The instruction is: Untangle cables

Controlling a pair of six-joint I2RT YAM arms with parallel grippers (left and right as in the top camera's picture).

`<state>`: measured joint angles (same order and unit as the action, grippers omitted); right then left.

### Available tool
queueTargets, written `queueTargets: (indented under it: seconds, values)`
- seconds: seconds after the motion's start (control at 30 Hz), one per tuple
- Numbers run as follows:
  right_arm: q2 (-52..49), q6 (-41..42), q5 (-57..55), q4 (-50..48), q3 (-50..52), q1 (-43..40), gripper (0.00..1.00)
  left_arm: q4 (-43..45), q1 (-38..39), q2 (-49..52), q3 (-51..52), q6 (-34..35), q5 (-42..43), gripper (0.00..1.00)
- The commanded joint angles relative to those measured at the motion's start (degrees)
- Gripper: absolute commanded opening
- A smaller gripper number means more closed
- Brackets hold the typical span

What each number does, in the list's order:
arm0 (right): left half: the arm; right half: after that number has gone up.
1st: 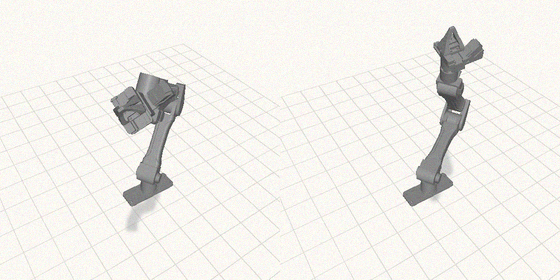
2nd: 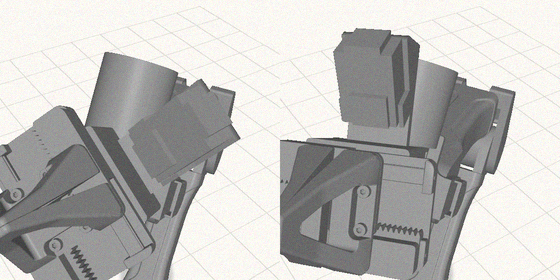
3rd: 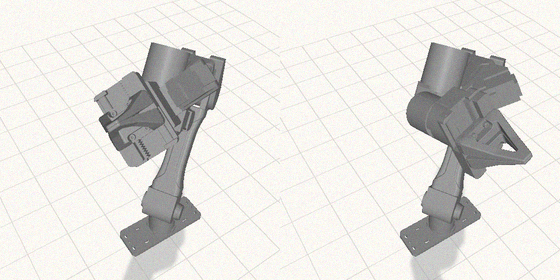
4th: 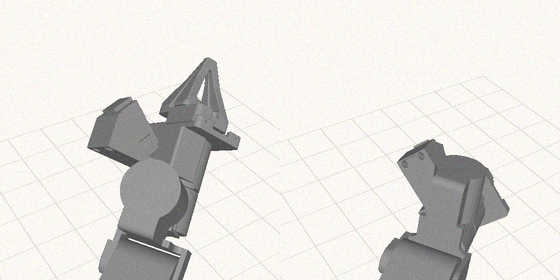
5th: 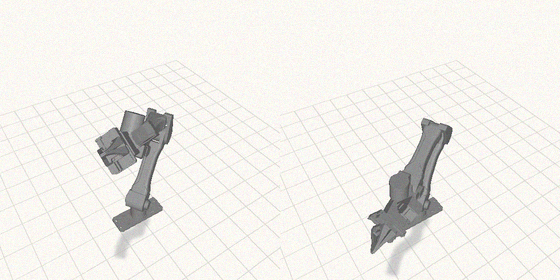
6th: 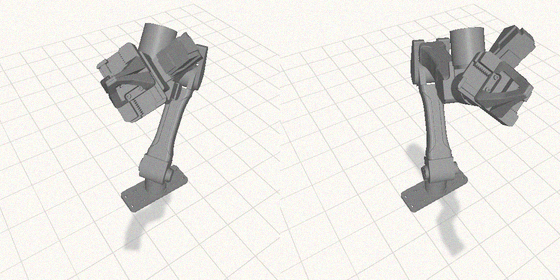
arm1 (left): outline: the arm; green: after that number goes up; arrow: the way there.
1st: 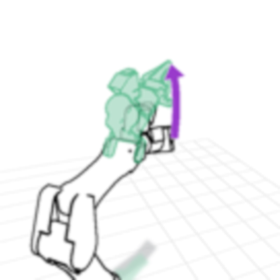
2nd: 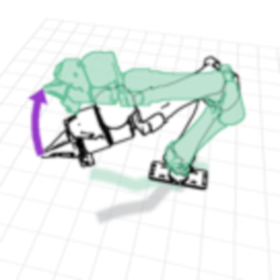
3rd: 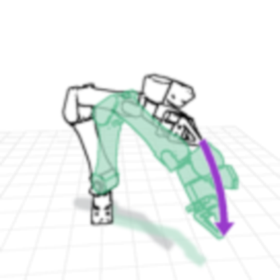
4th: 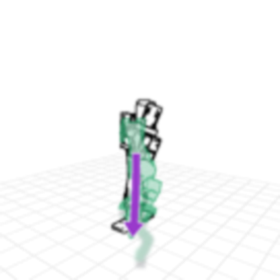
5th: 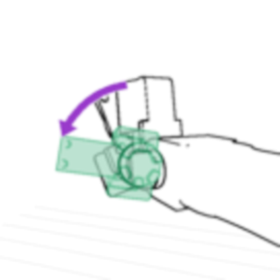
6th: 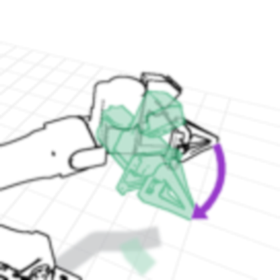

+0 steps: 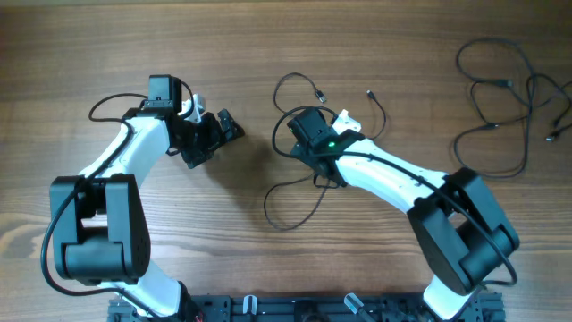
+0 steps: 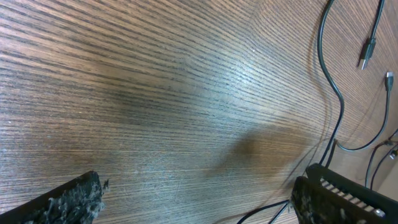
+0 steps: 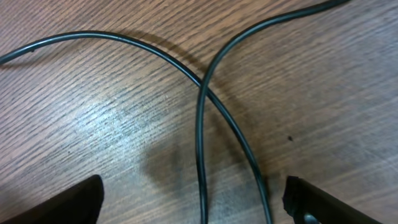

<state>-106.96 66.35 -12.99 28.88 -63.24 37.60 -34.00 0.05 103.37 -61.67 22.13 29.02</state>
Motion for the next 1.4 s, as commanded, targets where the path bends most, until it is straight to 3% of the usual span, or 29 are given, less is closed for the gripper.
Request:
queueTargets:
  seconds: [0.0, 0.23, 0.7, 0.8, 0.83, 0.9, 1.03, 1.17, 1.33, 1.37]
  values:
    - [-1.6, -0.9, -1.6, -0.7, 0.3, -0.2, 0.83, 0.2, 0.2, -0.9, -0.6, -0.5, -0.1, 1.0]
    - [-1.6, -1.4, -1.6, -1.0, 0.3, -0.2, 0.63, 0.2, 0.2, -0.9, -0.6, -0.5, -0.1, 1.0]
    - [-1.6, -3.4, -3.4, -0.2, 0.3, -0.2, 0.65, 0.2, 0.2, -0.9, -0.6, -0.5, -0.1, 1.0]
    - [-1.6, -3.5, -3.9, -0.1, 0.3, -0.7, 0.56, 0.2, 0.2, -0.9, -0.6, -0.5, -0.1, 1.0]
    - [-1.6, -3.6, -3.7, -0.1, 0.3, -0.9, 0.5, 0.2, 0.2, -0.9, -0.6, -0.5, -0.1, 1.0]
    - [-1.6, -4.9, -2.9, -0.4, 0.3, -1.3, 0.27, 0.2, 0.2, -0.9, -0.6, -0.5, -0.1, 1.0]
    - [-1.6, -6.6, -2.0, -1.2, 0.3, -1.3, 0.05, 0.2, 0.2, -0.9, -0.6, -0.5, -0.1, 1.0]
    - [-1.6, -7.1, -1.7, -1.3, 0.3, -1.3, 0.05, 0.2, 0.2, -0.9, -0.6, -0.5, -0.1, 1.0]
    - [-1.0, -14.3, 1.7, -2.5, 0.0, -1.3, 0.05, 0.2, 0.2, -0.9, -0.6, -0.5, -0.1, 1.0]
    - [-0.4, -16.3, 2.6, -1.9, -0.6, -1.3, 0.11, 0.2, 0.2, -0.9, -0.6, -0.5, -0.1, 1.0]
